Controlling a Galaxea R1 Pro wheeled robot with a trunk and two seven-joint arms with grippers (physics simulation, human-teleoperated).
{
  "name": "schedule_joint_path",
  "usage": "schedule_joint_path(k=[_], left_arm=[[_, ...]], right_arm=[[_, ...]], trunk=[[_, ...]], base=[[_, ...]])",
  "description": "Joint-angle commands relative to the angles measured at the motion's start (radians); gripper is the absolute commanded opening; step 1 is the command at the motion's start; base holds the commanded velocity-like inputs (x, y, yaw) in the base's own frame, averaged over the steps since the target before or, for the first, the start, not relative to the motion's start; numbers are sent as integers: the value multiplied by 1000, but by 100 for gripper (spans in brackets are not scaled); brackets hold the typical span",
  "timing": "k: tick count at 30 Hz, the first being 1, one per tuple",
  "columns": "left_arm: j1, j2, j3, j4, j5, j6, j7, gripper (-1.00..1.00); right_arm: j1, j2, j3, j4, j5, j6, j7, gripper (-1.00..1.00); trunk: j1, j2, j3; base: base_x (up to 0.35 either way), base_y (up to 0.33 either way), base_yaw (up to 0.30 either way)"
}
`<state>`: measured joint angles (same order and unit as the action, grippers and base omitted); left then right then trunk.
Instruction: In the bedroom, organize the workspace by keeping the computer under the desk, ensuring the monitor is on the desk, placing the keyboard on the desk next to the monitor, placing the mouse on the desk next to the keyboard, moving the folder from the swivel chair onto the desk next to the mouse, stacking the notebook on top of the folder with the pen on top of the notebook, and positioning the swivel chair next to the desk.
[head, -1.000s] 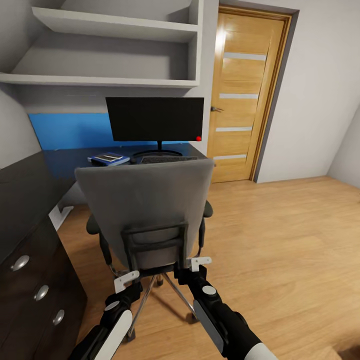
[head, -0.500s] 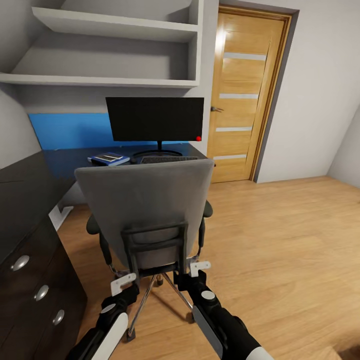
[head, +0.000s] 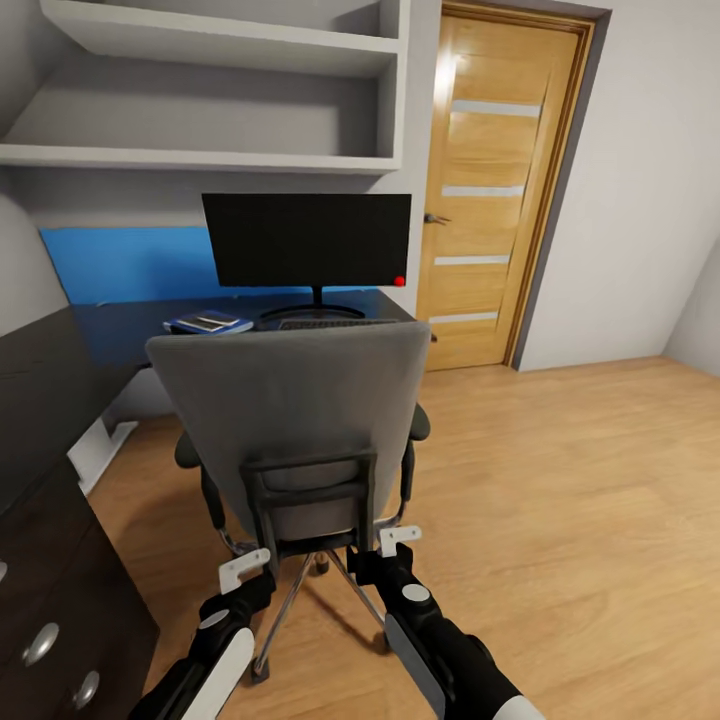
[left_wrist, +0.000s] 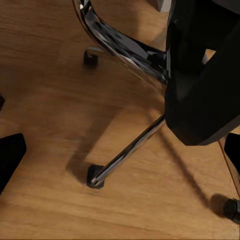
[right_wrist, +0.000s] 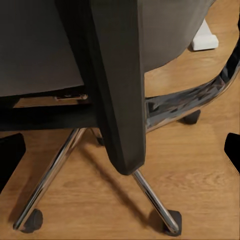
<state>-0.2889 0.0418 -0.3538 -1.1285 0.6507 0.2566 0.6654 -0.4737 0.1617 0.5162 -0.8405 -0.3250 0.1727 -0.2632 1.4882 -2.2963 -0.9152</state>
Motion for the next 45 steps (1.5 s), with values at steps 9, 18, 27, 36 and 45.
schedule_joint_path(k=[9,18,27,36,45], left_arm=[[0,1,-4,-2,3,1,6,100],[5,3,-4,-2,1,0,9,100],[5,3,-4,-2,1,0,10,100],[5,3,-4,-2,1,0,10,100],[7,4,-3,-2,6,0,6,100]], right_arm=[[-1,-1,4,-2,-7,4,-7,100],[-1,-2,4,-2,-7,1,-8,100],[0,-2,4,-2,-6,-1,-8,100],[0,-2,4,-2,-6,-2,-8,100],[0,-2,4,-2,-6,8,-6,100]], trunk=[[0,0,-1],[0,0,-1],[0,0,-1],[0,0,-1],[0,0,-1]], base=[[108,0,0],[248,0,0],[227,0,0],[14,0,0],[-127,-79,0]])
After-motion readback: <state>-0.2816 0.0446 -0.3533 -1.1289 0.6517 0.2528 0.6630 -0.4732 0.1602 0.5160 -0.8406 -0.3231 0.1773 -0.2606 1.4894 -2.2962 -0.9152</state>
